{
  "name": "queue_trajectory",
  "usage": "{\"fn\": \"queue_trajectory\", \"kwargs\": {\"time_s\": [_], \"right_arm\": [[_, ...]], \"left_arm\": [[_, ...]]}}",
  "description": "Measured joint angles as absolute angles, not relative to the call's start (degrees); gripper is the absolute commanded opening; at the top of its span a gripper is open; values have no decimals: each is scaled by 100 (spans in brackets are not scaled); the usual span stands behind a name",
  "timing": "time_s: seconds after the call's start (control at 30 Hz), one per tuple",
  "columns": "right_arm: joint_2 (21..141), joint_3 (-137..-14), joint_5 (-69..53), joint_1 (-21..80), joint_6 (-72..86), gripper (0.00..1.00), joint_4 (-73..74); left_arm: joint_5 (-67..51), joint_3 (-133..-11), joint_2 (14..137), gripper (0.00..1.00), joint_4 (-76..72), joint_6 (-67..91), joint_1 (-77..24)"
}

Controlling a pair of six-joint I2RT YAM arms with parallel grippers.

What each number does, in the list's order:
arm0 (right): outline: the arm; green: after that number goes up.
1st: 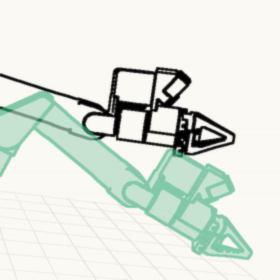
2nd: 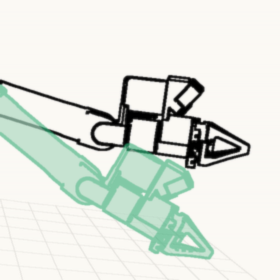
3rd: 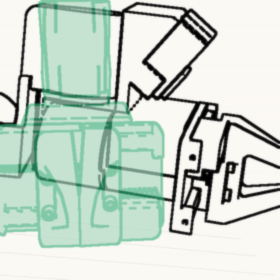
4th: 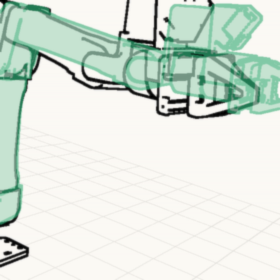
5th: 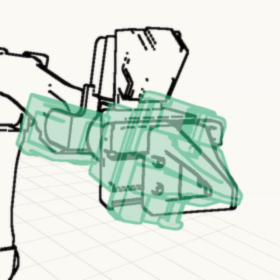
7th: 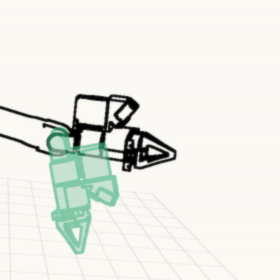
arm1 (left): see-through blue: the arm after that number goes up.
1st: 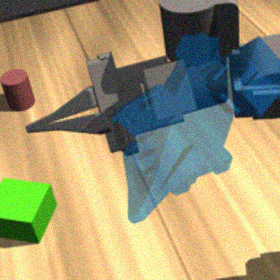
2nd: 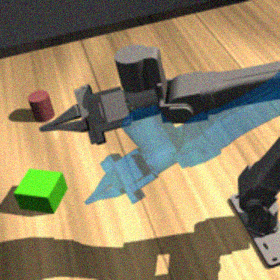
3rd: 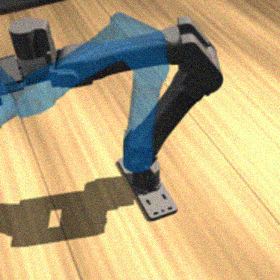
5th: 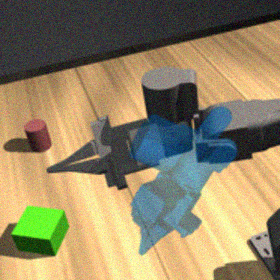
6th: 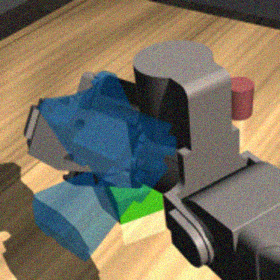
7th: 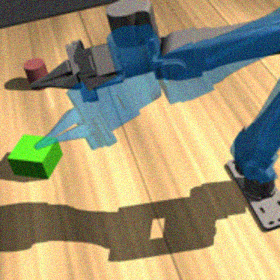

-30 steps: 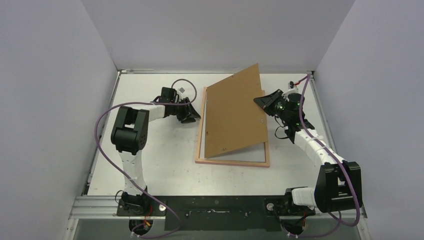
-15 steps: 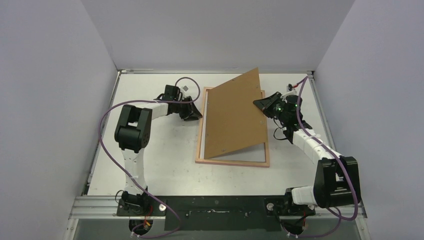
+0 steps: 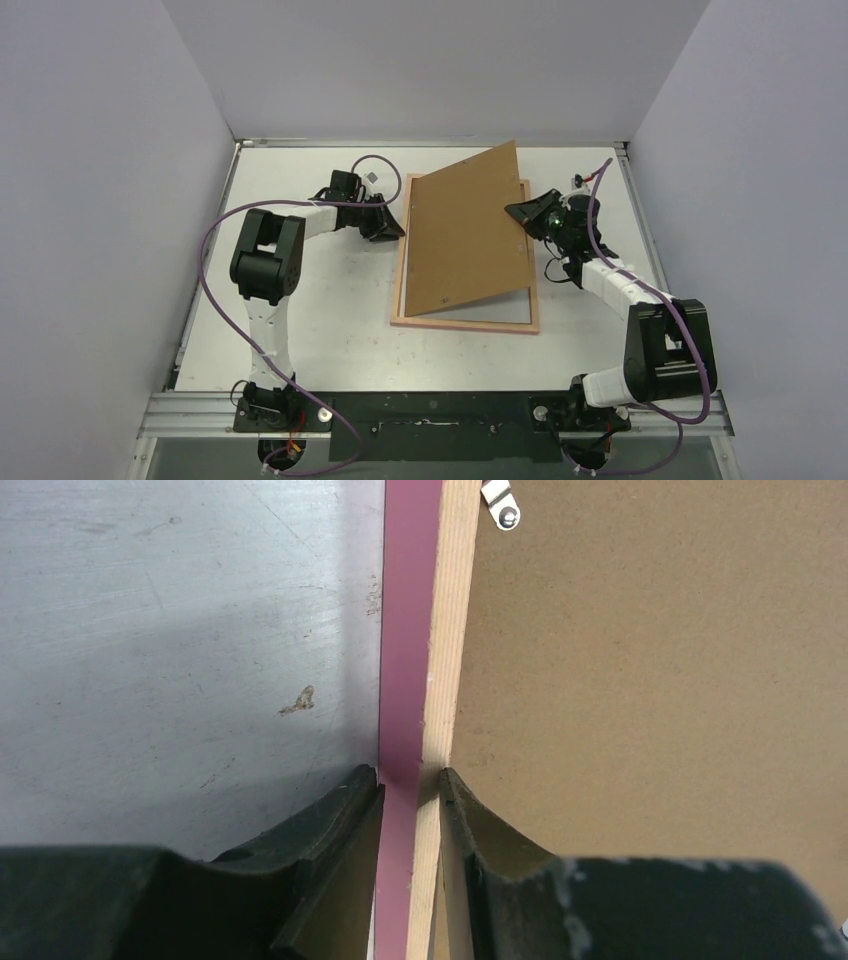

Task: Put the photo into the frame

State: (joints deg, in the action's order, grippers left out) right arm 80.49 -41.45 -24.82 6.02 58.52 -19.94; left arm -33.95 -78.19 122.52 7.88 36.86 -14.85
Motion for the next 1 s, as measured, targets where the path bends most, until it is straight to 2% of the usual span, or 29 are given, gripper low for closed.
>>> {"fn": "queue_trajectory", "kwargs": {"time_s": [0.17,0.43,0.57,0.7,0.77,0.87,1.0], "right_arm": [[8051,-4016,-2475,602,5953,0,-2097],[8051,-3782,-2421,600,6025,16,-2095],[8051,-3747,-2403,602,5931,30,-1951],[8051,-3747,-2340,598,5771,52,-1706],[8051,-3752,-2316,598,5682,59,-1522],[8051,-3835,-2263,598,5485,68,-1111],[8235,-4241,-2255,598,5122,68,-475]], "left_arm": [[-3420,-7819,12256,24,773,3704,-1485],[-3441,-7819,12263,24,753,3730,-1485],[-3457,-7819,12269,24,746,3734,-1485],[-3459,-7819,12272,24,746,3736,-1485],[-3459,-7819,12272,23,746,3739,-1485],[-3459,-7819,12272,23,746,3736,-1485],[-3461,-7819,12272,24,749,3736,-1481]]}}
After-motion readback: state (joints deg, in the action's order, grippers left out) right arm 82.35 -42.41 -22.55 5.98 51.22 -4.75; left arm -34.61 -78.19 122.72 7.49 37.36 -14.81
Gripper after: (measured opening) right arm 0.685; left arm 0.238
